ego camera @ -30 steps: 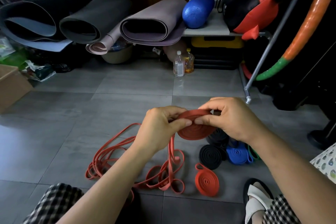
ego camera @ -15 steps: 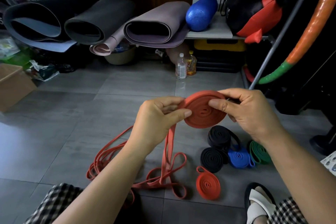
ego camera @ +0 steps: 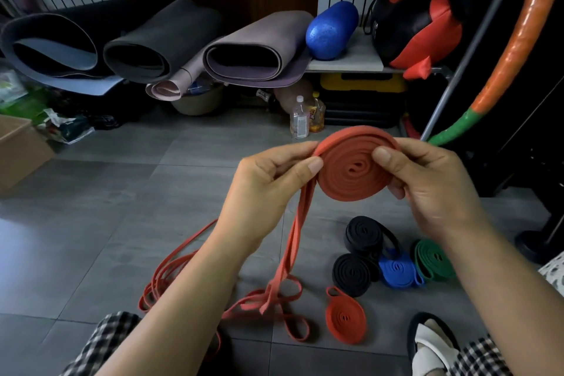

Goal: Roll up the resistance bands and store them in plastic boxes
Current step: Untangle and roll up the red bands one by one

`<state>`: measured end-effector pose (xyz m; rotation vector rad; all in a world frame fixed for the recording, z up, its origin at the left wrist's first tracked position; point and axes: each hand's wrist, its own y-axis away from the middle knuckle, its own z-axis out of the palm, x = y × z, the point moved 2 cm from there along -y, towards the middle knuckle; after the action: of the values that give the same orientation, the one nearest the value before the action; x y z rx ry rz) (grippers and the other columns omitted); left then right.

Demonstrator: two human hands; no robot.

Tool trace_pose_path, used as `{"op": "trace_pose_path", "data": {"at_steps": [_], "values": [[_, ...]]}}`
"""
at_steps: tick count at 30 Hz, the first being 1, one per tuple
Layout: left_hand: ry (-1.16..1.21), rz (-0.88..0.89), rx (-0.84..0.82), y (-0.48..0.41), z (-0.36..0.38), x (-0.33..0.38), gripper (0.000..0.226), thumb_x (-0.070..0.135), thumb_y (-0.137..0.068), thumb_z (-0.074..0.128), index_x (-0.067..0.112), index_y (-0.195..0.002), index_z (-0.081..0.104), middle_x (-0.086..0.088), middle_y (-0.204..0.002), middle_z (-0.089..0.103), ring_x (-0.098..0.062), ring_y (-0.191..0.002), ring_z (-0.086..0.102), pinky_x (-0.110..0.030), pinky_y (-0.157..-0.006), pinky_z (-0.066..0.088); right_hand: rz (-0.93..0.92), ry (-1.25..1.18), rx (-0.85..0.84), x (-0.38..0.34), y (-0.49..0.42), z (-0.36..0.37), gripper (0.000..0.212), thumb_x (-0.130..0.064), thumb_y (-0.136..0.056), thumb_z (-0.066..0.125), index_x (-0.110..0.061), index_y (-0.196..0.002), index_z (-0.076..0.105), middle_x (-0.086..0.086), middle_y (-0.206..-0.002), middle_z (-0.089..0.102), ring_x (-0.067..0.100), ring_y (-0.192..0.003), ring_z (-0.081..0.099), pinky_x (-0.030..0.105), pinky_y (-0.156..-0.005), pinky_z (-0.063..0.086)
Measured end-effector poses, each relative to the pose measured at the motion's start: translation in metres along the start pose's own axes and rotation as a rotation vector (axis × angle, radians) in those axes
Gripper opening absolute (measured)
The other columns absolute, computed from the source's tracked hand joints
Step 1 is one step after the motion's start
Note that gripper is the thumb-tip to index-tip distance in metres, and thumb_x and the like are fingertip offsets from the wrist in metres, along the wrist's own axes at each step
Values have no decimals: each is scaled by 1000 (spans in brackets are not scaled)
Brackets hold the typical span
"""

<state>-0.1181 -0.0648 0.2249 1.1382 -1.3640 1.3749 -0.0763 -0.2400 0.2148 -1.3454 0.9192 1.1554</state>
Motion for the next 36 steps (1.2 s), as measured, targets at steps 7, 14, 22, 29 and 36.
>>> {"op": "trace_pose_path", "data": {"at_steps": [7, 14, 22, 29, 36], "values": [[-17, -76, 103, -1, 4, -14, 12, 6, -80, 66, 17, -81, 70, 3, -70, 73, -8, -70, 68, -13, -66, 52, -51, 164, 94, 4, 3, -4, 14, -33, -63, 67, -31, -77, 70, -5, -43, 47, 4, -40, 35, 14, -41, 31], [24, -151, 56, 0, 5, -24, 20, 0, -82, 62, 19, -84, 67, 10, -66, 71, 0, -65, 66, -11, -63, 50, 54, 32, 96, 9, 7, 1, 9, -26, -63, 67, -26, -71, 71, -6, -47, 57, 3, -36, 34, 13, -38, 30], [248, -290, 195, 10, 14, -49, 12, 9, -81, 61, 10, -89, 70, -10, -81, 69, -21, -78, 62, -38, -84, 53, 226, -187, 164, 31, 16, 21, 9, -24, -64, 66, -26, -58, 73, -9, -50, 59, 1, -39, 39, 14, -39, 33], [-741, -10, -89, 1, -11, -30, 7, 18, -80, 69, 17, -85, 74, -9, -74, 70, -20, -68, 62, -36, -69, 48, 59, 584, -300, 23, 4, 6, 43, -44, -58, 69, -38, -100, 61, -16, -87, 59, -5, -60, 46, 10, -60, 35], [-116, -254, -58, 4, -3, -42, 28, -1, -77, 67, 14, -101, 65, 8, -74, 72, -3, -73, 67, -14, -73, 52, 4, 473, -332, 23, 4, 9, 28, -50, -56, 69, -30, -76, 73, 3, -76, 73, 30, -77, 67, 46, -77, 53]]}}
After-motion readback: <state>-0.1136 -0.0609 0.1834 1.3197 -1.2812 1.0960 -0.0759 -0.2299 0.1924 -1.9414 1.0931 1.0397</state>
